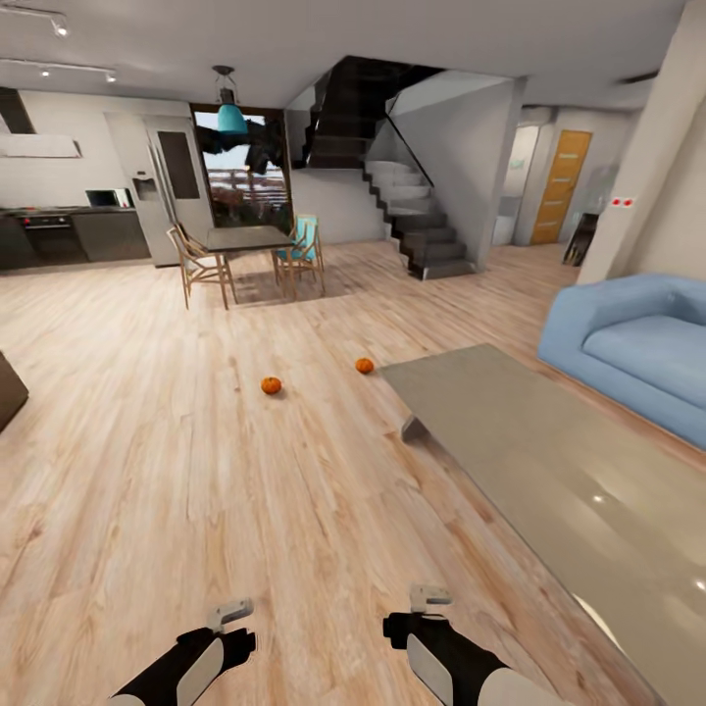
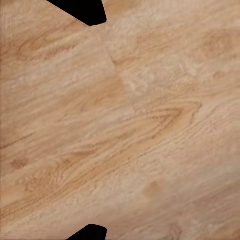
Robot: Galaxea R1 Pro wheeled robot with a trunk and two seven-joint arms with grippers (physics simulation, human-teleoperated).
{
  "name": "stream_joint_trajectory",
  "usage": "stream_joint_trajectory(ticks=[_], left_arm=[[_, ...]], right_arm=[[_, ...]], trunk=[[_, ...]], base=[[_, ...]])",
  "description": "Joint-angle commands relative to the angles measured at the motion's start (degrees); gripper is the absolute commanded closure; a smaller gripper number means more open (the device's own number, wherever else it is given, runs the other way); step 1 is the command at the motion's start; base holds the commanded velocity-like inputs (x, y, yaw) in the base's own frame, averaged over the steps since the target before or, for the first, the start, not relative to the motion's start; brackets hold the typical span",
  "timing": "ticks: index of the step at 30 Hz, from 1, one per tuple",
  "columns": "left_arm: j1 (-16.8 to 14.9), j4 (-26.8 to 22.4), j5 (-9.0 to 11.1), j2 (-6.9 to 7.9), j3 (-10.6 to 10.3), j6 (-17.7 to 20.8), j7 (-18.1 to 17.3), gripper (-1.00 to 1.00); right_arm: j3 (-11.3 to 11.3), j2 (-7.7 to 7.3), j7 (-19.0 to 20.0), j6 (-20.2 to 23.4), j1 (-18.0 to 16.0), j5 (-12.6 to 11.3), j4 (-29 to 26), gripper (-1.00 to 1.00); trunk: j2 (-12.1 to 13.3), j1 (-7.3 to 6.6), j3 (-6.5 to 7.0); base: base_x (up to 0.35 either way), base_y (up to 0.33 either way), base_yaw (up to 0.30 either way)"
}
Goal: Place each of the two pumpkins and all three candles from the living room inside a cabinet in the living room (use any cabinet), then make sure every cabinet is closed, and position the cauldron so it is next to a table in the living room.
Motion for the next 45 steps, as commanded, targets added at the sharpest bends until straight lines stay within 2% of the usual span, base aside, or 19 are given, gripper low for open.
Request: stream_joint_trajectory(ticks=[1, 20, 23, 30, 39, 45], left_arm=[[0.0, -0.2, 0.6, 0.07, -0.5, 0.2, 0.5, -1.0], [0.0, 0.0, 0.6, 0.07, -0.5, 0.2, 0.4, -1.0], [0.0, 0.1, 0.5, 0.03, -0.5, 0.1, 0.4, -1.0], [0.0, 0.6, 0.7, -0.02, -0.6, -3.4, 0.4, -1.0], [0.0, 0.8, 0.8, -0.02, -0.6, -3.7, 0.4, -1.0], [0.0, 0.8, 0.7, 0.04, -0.6, -3.7, 0.5, -1.0]], right_arm=[[0.5, -0.03, -0.4, 0.3, 0.0, -0.3, -0.1, -1.0], [0.5, -0.03, -0.3, 0.3, 0.2, -0.3, -0.1, -1.0], [0.5, -0.03, -0.4, 0.3, 0.2, -0.3, -0.1, -1.0], [0.5, -0.03, -0.4, 0.3, 0.2, -0.3, -0.1, -1.0], [0.5, -0.03, -0.4, 0.4, 0.2, -0.2, -0.1, -1.0], [0.5, -0.03, -0.4, 0.4, 0.2, -0.3, -0.1, -1.0]], trunk=[[0.0, 0.02, -0.05], [0.0, 0.02, -0.05], [0.0, 0.02, -0.05], [0.0, 0.02, -0.05], [0.0, 0.02, -0.05], [0.0, 0.02, -0.05]], base=[[0.233, 0.135, 0.287], [0.278, 0.131, 0.267], [0.108, 0.05, 0.045], [0.018, 0.008, 0.135], [0.025, 0.0, 0.277], [0.26, 0.0, 0.207]])
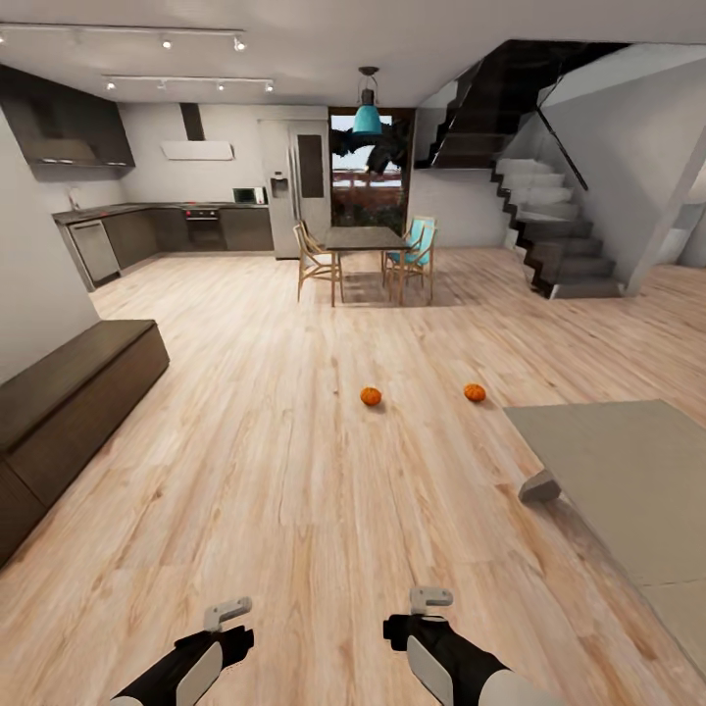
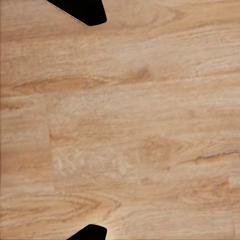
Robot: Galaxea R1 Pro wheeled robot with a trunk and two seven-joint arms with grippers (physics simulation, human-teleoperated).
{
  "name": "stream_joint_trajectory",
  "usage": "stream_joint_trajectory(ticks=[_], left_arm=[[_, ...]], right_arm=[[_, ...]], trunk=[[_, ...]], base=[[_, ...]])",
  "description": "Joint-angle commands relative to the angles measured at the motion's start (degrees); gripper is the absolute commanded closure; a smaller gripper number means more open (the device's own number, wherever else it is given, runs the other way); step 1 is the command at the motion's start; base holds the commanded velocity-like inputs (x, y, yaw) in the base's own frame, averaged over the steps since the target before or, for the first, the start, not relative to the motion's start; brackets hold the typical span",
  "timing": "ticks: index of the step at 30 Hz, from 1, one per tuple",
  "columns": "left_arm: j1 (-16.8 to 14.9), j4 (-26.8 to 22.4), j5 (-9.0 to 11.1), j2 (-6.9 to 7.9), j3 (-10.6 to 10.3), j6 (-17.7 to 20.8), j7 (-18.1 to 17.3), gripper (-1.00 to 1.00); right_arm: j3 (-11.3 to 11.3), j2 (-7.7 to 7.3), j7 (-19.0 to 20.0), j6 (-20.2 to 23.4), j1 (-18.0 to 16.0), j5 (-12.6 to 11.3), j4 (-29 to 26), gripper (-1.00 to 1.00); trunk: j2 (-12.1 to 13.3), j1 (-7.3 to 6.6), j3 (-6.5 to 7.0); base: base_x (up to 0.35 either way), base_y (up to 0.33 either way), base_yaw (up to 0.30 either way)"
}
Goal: Place each of the two pumpkins and all three candles from the living room inside a cabinet in the living room (use any cabinet), then make sure every cabinet is closed, and position the cauldron so it is next to a table in the living room.
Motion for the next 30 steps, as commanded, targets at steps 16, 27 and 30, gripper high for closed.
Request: stream_joint_trajectory(ticks=[16, 27, 30], left_arm=[[0.0, -0.2, 0.5, 0.09, -0.5, 0.2, 0.4, -1.0], [0.0, 0.9, 0.3, 0.01, -0.5, 0.2, 0.4, -1.0], [0.0, 1.0, 0.3, 0.01, -0.5, 0.2, 0.4, -1.0]], right_arm=[[0.5, -0.04, -0.5, 0.1, 0.0, -0.3, -0.1, -1.0], [0.5, -0.12, -0.5, 0.1, -0.1, -0.3, -0.1, -1.0], [0.5, -0.13, -0.5, 0.1, -0.1, -0.3, -0.1, -1.0]], trunk=[[0.0, 0.03, -0.05], [0.0, 0.03, -0.05], [0.0, 0.03, -0.05]], base=[[0.331, 0.0, 0.011], [0.333, 0.0, 0.0], [0.333, 0.0, 0.0]])
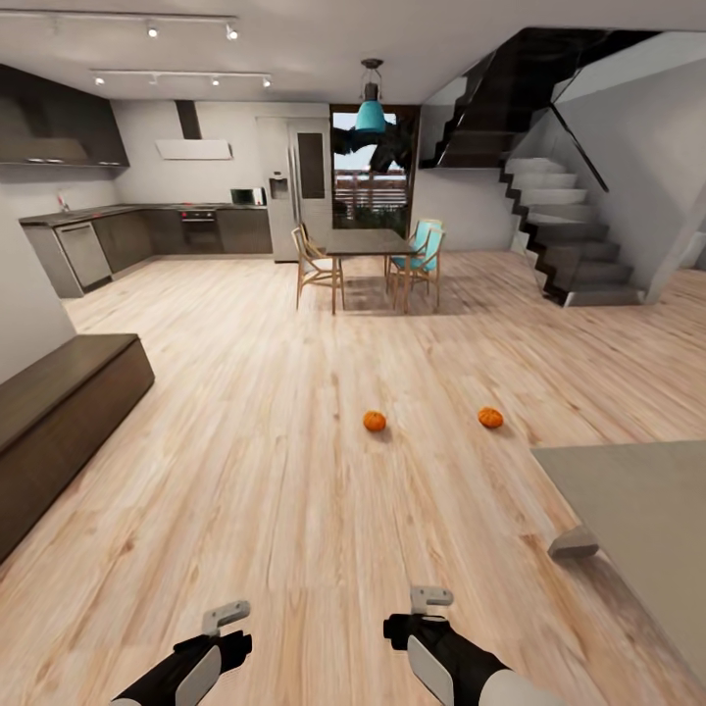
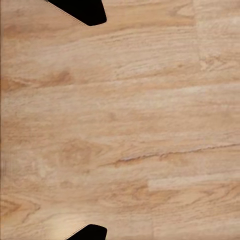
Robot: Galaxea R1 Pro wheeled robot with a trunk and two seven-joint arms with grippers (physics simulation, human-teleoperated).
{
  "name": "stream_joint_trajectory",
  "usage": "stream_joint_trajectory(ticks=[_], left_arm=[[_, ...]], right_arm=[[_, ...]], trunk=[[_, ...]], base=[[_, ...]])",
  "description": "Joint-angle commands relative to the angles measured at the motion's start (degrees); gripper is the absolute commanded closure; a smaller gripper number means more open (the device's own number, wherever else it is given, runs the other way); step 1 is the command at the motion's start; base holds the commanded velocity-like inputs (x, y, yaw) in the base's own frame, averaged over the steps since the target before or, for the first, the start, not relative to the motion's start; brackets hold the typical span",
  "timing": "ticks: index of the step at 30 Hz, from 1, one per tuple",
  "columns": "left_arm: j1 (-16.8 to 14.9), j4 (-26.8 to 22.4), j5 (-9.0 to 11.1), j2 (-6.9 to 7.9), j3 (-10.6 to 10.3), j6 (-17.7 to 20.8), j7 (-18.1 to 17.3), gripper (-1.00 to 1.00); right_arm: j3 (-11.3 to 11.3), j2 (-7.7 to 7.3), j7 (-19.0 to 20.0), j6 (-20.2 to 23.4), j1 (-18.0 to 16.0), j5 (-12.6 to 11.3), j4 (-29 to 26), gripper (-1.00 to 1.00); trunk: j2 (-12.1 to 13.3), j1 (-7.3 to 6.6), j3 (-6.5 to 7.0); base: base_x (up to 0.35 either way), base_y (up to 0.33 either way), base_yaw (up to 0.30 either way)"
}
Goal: Place each of the two pumpkins and all three candles from the living room inside a cabinet in the living room (use any cabinet), then make sure every cabinet is closed, and position the cauldron so it is next to a table in the living room.
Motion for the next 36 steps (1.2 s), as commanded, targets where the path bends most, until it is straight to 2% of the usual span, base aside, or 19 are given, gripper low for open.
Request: stream_joint_trajectory(ticks=[1, 26, 36], left_arm=[[0.0, -0.2, 0.5, 0.06, -0.5, 0.3, 0.4, -1.0], [0.0, -0.1, 0.5, 0.06, -0.5, 0.3, 0.4, -1.0], [0.0, -0.1, 0.5, 0.06, -0.5, 0.3, 0.4, -1.0]], right_arm=[[0.5, -0.04, -0.4, 0.3, -0.1, -0.3, -0.1, -1.0], [0.5, -0.21, -0.4, -1.3, 0.0, -0.4, -0.1, -1.0], [0.5, -0.21, -0.4, -1.3, 0.0, -0.4, -0.1, -1.0]], trunk=[[0.0, 0.03, -0.05], [0.0, 0.03, -0.05], [0.0, 0.03, -0.05]], base=[[0.333, 0.0, 0.0], [0.333, 0.0, 0.0], [0.333, 0.0, 0.182]])
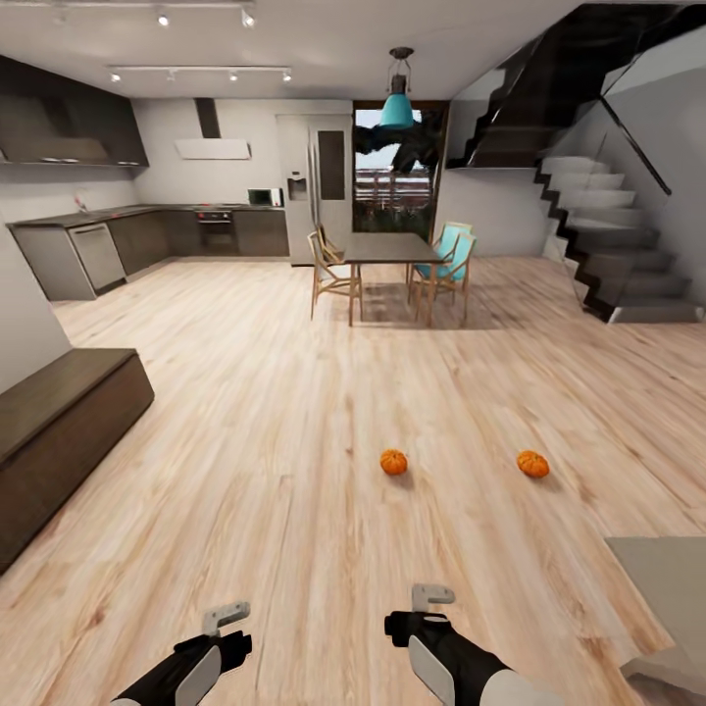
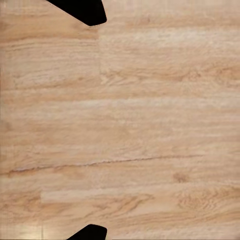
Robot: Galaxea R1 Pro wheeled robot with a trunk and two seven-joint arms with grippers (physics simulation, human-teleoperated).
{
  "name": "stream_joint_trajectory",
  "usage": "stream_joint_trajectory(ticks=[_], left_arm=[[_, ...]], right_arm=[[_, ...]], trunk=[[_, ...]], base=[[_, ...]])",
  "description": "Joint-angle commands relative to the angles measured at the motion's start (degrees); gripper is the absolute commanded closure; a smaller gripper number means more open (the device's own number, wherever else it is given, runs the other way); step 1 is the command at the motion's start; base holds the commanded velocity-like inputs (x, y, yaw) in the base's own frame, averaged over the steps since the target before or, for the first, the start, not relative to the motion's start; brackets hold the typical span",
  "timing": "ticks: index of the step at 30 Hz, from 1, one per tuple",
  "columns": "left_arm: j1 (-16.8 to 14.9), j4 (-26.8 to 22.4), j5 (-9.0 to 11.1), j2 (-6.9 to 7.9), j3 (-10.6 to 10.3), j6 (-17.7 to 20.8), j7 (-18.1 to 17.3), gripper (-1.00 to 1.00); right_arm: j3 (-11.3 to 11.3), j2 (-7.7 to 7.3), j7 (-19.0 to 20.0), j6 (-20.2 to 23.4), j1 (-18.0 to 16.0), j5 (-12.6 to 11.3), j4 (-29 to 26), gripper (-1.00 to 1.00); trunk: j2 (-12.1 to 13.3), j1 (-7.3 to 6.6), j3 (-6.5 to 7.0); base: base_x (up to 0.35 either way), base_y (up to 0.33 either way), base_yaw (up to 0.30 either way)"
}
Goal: Place each of the two pumpkins and all three candles from the living room inside a cabinet in the living room (use any cabinet), then make sure every cabinet is closed, and position the cauldron so it is next to a table in the living room.
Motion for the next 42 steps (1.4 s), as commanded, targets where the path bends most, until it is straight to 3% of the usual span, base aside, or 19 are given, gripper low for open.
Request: stream_joint_trajectory(ticks=[1, 8, 42], left_arm=[[0.0, -0.2, 0.5, 0.06, -0.5, 0.3, 0.4, -1.0], [0.0, -0.2, 0.5, 0.06, -0.5, 0.2, 0.4, -1.0], [-0.1, -0.2, 0.6, 0.06, -0.5, 0.2, 0.4, -1.0]], right_arm=[[0.5, -0.04, -0.4, 0.3, 0.0, -0.3, -0.1, -1.0], [0.5, -0.04, -0.4, 0.3, 0.0, -0.3, -0.1, -1.0], [0.5, -0.04, -0.4, 0.2, 0.0, -0.2, -0.1, -1.0]], trunk=[[0.0, 0.03, -0.05], [0.0, 0.03, -0.05], [0.0, 0.03, -0.05]], base=[[0.333, 0.0, 0.276], [0.179, 0.0, 0.288], [0.002, 0.0, 0.291]])
